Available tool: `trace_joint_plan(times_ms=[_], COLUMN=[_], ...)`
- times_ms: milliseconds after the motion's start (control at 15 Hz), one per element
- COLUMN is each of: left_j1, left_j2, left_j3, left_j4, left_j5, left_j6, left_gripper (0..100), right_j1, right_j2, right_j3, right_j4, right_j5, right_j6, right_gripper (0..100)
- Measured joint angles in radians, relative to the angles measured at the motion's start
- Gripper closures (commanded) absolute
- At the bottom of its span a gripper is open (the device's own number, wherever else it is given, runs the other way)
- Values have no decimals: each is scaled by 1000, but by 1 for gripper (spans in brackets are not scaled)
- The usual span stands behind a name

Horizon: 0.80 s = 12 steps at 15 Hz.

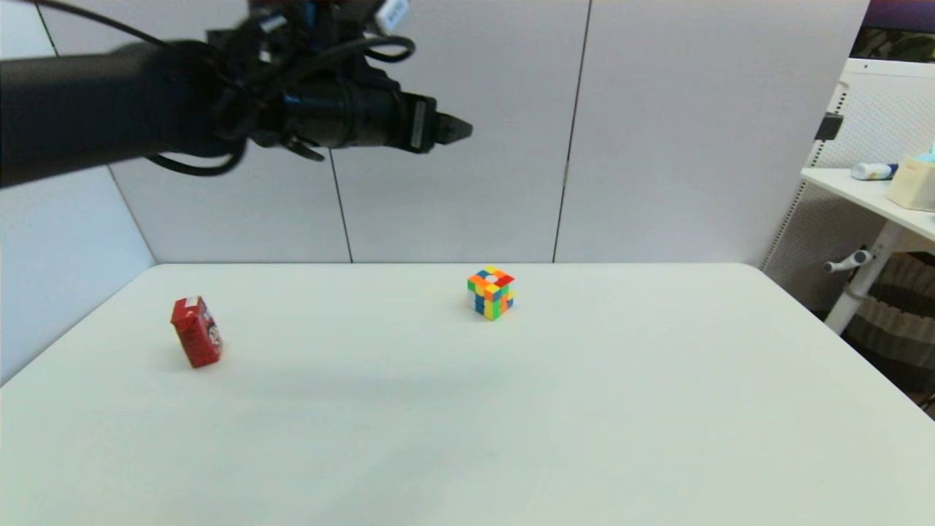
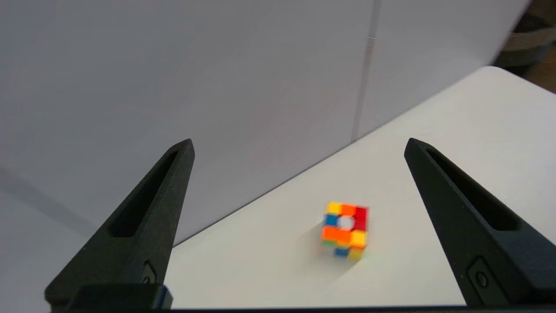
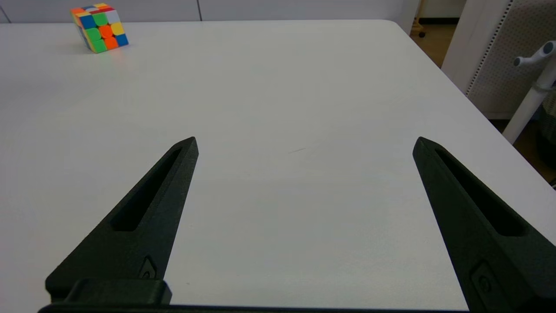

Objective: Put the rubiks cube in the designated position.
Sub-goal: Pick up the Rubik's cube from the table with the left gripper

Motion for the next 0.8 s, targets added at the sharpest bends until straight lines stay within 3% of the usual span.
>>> trace_joint_plan(times_ms=[333, 800], left_j1=[-58, -51], left_j2=[250, 412], left_j3=[10, 11], left_j4=[-246, -147], left_j5=[-167, -179], left_j6=[-54, -49], left_gripper=[0, 0], right_j1=[0, 0], right_j2=[0, 0], right_j3=[0, 0], right_j4=[0, 0], right_j5=[-1, -1], right_j6=[0, 0], right_gripper=[0, 0])
